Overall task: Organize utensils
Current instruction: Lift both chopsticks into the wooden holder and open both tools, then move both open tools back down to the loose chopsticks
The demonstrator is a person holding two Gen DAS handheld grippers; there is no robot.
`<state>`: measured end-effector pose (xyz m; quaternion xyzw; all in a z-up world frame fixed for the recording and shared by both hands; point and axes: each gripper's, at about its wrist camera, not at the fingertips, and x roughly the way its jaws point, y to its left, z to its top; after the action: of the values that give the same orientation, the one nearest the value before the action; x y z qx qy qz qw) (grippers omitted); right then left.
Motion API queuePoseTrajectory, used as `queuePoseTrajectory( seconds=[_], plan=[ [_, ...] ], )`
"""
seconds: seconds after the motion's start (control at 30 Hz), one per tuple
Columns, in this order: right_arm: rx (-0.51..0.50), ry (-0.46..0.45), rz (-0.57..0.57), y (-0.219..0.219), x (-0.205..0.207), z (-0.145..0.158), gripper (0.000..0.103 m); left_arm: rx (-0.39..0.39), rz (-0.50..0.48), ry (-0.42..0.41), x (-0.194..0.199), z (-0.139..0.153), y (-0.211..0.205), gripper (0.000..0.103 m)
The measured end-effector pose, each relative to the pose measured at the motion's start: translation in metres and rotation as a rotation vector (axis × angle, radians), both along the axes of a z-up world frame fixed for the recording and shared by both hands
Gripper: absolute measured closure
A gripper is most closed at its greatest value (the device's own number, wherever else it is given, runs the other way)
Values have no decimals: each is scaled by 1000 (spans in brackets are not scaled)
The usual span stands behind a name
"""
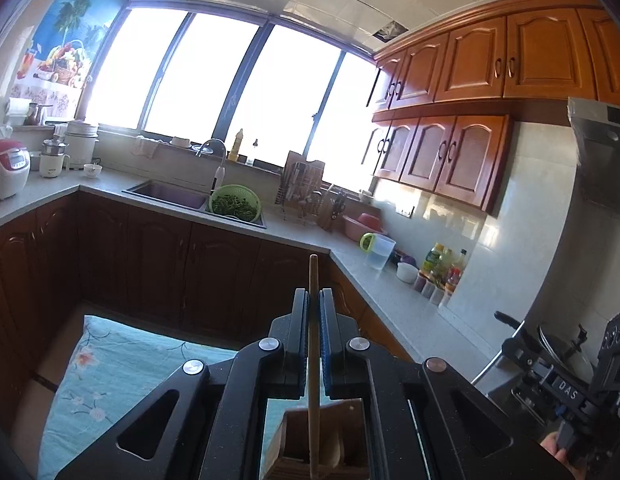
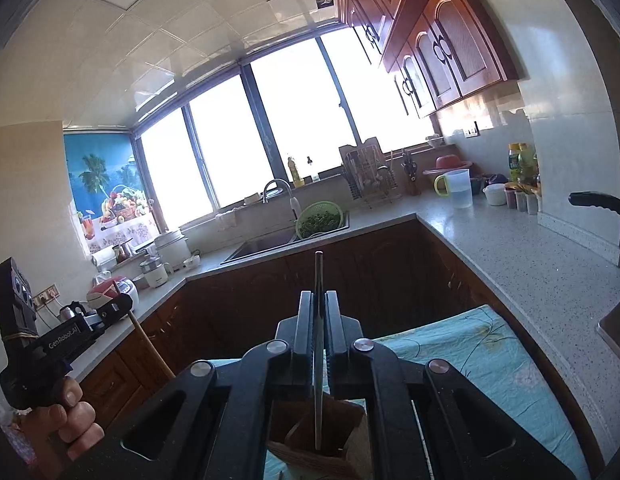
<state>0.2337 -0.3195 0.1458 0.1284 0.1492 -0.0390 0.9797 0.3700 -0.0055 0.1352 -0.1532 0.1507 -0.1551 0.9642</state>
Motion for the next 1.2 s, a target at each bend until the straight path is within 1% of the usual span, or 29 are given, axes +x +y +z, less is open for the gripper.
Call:
queuePoseTrajectory(
  seconds=[0.13,0.2,0.3,0.43,0.53,0.63,0.67,0.73,0.77,0.87,0.9,0.93,0.97,1.0,1.03,1.07,1.1,1.13,1.17,1.2],
  plan=[
    [9,27,-14,-7,20,-23,98,-18,52,12,27,-30,-19,100],
    [18,39,-20,-10,26,-39,98,-35,63,28,37,-53,-26,100],
    [26,52,-31,-11,30,-64,98,-26,88,54,47,-80,-41,100],
    [40,70,-44,-12,34,-91,98,-34,71,111,61,-113,-58,99],
    [37,99,-41,-11,37,-106,98,3,56,129,67,-127,-72,99],
    [36,117,-42,-8,37,-115,98,38,27,145,76,-131,-84,98],
    [41,123,-42,-8,37,-116,98,49,32,133,79,-127,-86,98],
    [47,132,-46,-10,37,-118,97,59,26,135,85,-124,-89,98],
    [48,133,-48,-11,37,-117,97,53,22,140,85,-114,-82,98],
    [66,140,-49,-15,37,-117,97,49,16,148,94,-104,-78,98],
    [66,142,-50,-15,37,-117,97,50,16,147,93,-98,-70,97],
    [64,146,-51,-15,37,-117,97,53,16,148,96,-98,-73,97],
    [64,148,-49,-14,38,-116,97,54,15,148,91,-94,-65,97],
    [63,152,-51,-14,39,-116,96,53,16,151,87,-94,-58,94],
    [64,155,-53,-15,39,-116,92,49,16,160,90,-94,-58,91],
    [71,156,-51,-16,40,-116,92,39,15,166,77,-94,-47,82],
    [82,157,-49,-19,40,-117,91,29,21,171,75,-93,-44,71],
    [91,158,-49,-20,39,-116,87,19,25,170,72,-92,-40,67],
    [96,152,-51,-21,37,-116,83,11,28,166,63,-93,-34,65],
    [98,141,-52,-22,33,-114,66,10,33,167,59,-93,-32,63]
  ],
)
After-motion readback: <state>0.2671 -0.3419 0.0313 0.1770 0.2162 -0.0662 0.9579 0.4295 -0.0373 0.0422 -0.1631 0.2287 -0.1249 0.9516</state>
